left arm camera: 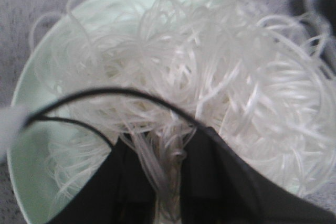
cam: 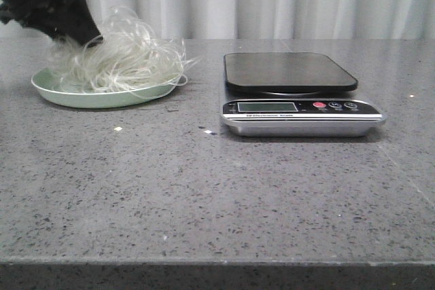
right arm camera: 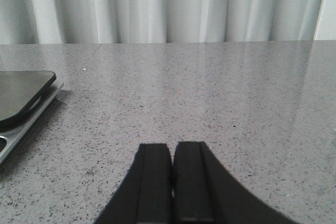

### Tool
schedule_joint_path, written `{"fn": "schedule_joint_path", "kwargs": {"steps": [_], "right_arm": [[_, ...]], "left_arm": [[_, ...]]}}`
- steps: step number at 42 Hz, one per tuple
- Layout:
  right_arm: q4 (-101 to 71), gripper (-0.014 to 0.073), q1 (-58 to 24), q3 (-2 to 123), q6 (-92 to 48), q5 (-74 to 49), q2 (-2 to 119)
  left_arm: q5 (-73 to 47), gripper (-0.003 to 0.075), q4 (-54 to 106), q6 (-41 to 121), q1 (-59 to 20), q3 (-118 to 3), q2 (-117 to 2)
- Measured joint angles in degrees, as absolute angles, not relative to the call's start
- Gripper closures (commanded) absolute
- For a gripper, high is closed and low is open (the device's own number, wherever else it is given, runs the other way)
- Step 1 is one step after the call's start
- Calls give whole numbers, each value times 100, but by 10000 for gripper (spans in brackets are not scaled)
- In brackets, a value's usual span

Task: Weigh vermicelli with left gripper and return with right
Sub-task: 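Lift the vermicelli with the left gripper and carry it over the scale, then lower the vermicelli onto the scale pan, open and raise the left gripper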

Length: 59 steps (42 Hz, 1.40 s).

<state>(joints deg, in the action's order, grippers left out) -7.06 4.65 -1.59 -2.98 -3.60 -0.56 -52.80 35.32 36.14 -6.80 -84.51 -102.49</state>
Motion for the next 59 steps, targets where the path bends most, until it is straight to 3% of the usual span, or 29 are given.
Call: {"fn": "schedule_joint_path", "kwargs": {"steps": [14, 22, 36, 59], "right_arm": [[-706, 442, 465, -159, -298, -370, -56], [-706, 442, 465, -159, -298, -370, -56], [-706, 442, 465, -159, -298, -370, -56], [-706, 442, 465, -159, -298, -372, -56]], "left_arm": [[-5637, 577, 3676, 3614, -909, -9825, -9921], [-5644, 577, 3907, 3614, -1556, -10439, -9897], [-5114, 577, 4013, 3614, -2857, -10523, -10096], [-4845, 577, 4166, 3614, -3134, -10523, -11205]]}}
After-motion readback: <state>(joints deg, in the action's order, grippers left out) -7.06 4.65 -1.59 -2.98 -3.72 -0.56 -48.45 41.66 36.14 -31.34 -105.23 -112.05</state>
